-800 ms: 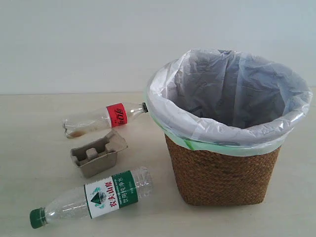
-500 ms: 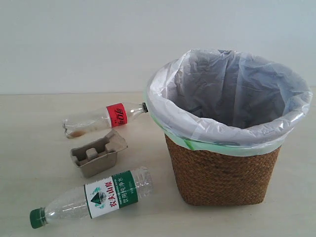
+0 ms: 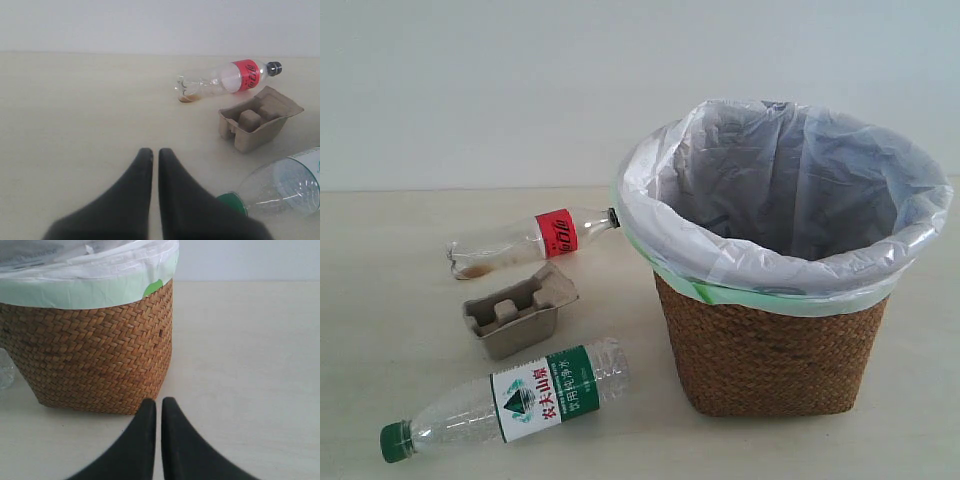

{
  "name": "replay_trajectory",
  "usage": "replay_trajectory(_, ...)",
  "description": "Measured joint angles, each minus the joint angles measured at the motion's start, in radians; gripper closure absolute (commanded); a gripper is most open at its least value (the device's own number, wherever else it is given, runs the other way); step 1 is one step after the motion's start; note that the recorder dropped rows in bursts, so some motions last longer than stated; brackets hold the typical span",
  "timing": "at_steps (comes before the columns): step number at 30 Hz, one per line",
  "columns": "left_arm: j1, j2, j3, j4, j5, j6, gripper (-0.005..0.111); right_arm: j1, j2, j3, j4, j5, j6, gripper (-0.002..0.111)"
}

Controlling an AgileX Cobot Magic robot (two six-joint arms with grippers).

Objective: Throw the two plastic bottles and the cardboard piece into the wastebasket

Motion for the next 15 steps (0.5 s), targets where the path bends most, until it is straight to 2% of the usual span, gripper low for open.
replay_trajectory(8, 0.000, 0.000, 0.000, -0.030, 0.002, -0.021, 0.103, 0.000, 0.000, 0.000, 0.000, 0.000, 0.000, 0.108)
replay_trajectory(10, 0.000, 0.000, 0.000, -0.113, 0.005, -0.069, 0.103, 0.000, 0.000, 0.000, 0.000, 0.000, 0.000, 0.108)
replay_trajectory(15, 0.000, 0.000, 0.000, -0.439, 0.015, -0.152, 0.103, 0.000, 0.000, 0.000, 0.000, 0.000, 0.000, 0.108)
